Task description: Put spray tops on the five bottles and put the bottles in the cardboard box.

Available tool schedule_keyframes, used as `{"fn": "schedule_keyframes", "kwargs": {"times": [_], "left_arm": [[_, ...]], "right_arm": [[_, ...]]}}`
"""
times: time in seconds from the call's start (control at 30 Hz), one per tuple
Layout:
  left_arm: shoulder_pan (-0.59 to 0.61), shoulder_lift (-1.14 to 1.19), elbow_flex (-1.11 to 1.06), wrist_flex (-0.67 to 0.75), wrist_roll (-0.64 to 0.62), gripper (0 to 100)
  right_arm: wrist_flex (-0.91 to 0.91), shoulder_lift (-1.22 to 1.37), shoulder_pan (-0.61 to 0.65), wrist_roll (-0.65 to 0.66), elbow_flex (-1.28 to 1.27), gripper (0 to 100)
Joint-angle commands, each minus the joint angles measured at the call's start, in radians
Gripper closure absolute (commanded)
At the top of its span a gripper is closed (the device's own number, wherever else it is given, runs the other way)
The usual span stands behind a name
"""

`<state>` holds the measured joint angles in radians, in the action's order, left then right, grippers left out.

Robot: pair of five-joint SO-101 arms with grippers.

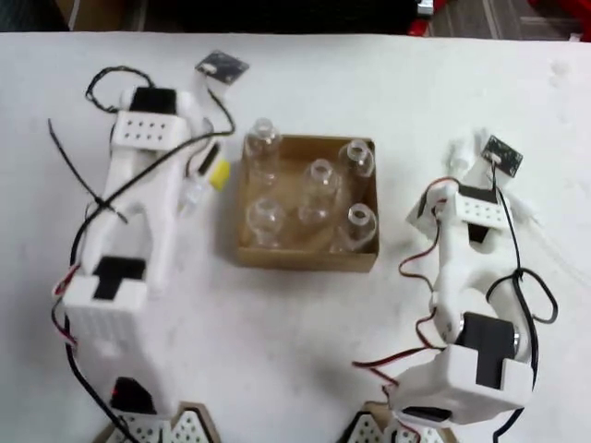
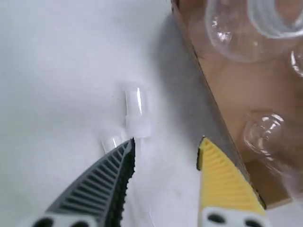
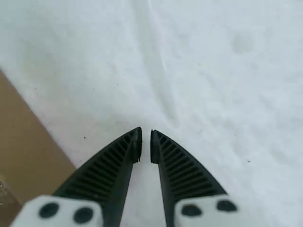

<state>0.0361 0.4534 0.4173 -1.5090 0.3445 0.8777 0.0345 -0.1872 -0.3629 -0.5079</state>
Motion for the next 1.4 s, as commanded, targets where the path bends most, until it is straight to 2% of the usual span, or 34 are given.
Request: {"fn": "schedule_keyframes", "kwargs": {"times": [0.0, 0.53, 1.03, 1.27, 1.37], "left_arm": [[0.051, 0.062, 0.132, -0.003, -0.009, 80], [0.051, 0.415, 0.393, -0.023, -0.008, 80], [0.047, 0.455, 0.379, -0.037, -0.018, 80], [0.035, 0.455, 0.374, -0.037, -0.017, 96], [0.027, 0.447, 0.377, -0.038, -0.017, 98]], "right_arm": [[-0.018, -0.005, -0.010, 0.015, 0.026, 98.1], [-0.036, 0.035, -0.007, 0.015, 0.034, 98.1], [-0.042, 0.039, -0.008, 0.015, 0.034, 98.1], [-0.042, 0.041, -0.010, 0.015, 0.034, 98.1], [-0.042, 0.041, -0.010, 0.015, 0.034, 98.1]]}}
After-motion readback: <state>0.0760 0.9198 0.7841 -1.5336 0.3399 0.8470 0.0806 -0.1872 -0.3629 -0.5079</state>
